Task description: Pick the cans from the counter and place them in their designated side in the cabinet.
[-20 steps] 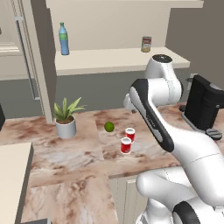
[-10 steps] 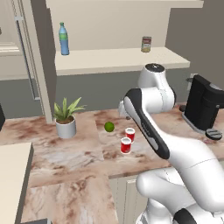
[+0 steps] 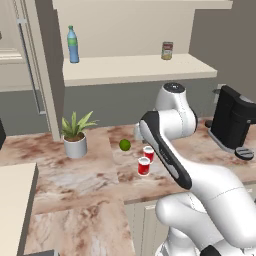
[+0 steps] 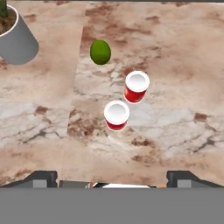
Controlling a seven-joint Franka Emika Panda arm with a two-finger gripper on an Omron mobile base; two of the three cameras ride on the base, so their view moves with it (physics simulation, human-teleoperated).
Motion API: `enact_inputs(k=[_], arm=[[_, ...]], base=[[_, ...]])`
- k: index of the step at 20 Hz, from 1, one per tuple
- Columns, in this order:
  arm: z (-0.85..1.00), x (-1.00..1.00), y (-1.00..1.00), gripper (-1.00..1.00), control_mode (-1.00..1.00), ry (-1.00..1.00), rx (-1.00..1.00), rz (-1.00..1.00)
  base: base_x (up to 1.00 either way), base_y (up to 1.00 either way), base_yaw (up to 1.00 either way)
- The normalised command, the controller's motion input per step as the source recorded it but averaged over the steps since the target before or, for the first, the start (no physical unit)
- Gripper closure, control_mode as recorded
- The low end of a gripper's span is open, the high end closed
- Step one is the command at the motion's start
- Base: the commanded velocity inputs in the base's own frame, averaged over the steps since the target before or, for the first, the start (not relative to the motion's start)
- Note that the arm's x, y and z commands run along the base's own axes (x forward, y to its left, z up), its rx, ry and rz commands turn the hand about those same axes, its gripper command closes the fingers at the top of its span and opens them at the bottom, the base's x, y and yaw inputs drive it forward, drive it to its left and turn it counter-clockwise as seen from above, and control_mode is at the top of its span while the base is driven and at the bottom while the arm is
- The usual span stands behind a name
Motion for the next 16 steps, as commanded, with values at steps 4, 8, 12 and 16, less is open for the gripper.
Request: enact_inputs(k=[4,8,12,16], arm=[[-0.22,0.04,0.00,-1.00,-1.00,0.02,0.00,-0.01],[-0.24,0.08,0.00,-1.00,-1.00,0.03,0.00,0.00],[-0.22,0.10,0.00,-1.00,-1.00,0.04,0.00,0.00],[-0.19,0.08,0.00,-1.00,-1.00,0.03,0.00,0.00]], base=[[0.00,0.00,0.00],[0.00,0.00,0.00],[0.00,0.00,0.00],[0.00,0.00,0.00]])
